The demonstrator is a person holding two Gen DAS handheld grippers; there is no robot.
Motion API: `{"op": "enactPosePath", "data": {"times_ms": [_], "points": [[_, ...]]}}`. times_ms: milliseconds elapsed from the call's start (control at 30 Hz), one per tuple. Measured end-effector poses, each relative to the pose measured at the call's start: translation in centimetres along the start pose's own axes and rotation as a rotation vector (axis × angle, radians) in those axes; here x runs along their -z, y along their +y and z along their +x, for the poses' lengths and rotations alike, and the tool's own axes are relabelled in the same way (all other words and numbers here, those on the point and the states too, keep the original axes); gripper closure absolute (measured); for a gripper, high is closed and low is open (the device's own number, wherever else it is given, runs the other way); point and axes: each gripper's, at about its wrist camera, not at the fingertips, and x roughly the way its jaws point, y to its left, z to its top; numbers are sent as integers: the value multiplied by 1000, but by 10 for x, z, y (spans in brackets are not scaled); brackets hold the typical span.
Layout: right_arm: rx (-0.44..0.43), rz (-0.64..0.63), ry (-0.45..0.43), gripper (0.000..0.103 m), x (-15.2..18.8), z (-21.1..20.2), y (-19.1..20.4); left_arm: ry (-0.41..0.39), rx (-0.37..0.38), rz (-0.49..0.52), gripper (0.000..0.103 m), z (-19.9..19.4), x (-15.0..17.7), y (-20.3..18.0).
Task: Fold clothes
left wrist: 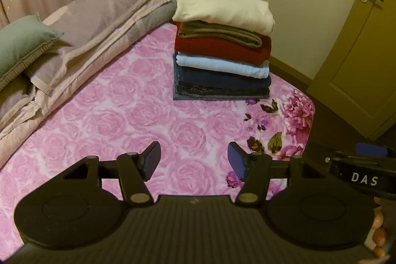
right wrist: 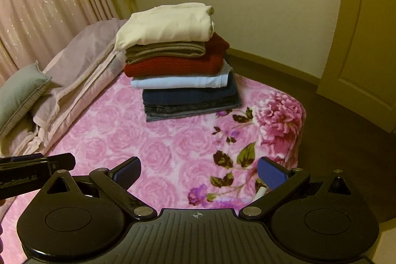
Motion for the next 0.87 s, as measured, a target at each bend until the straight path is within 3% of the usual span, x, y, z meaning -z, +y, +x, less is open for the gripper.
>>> {"op": "enactPosePath", "data": {"times_ms": [333,867], "points": [[2,-17,42,1,-29,31,-8,59,-7,-24,47,38,-20,-4],[-15,-43,115,1,-74,86,-14,54,-58,-57,47,74,-61,-7]]}}
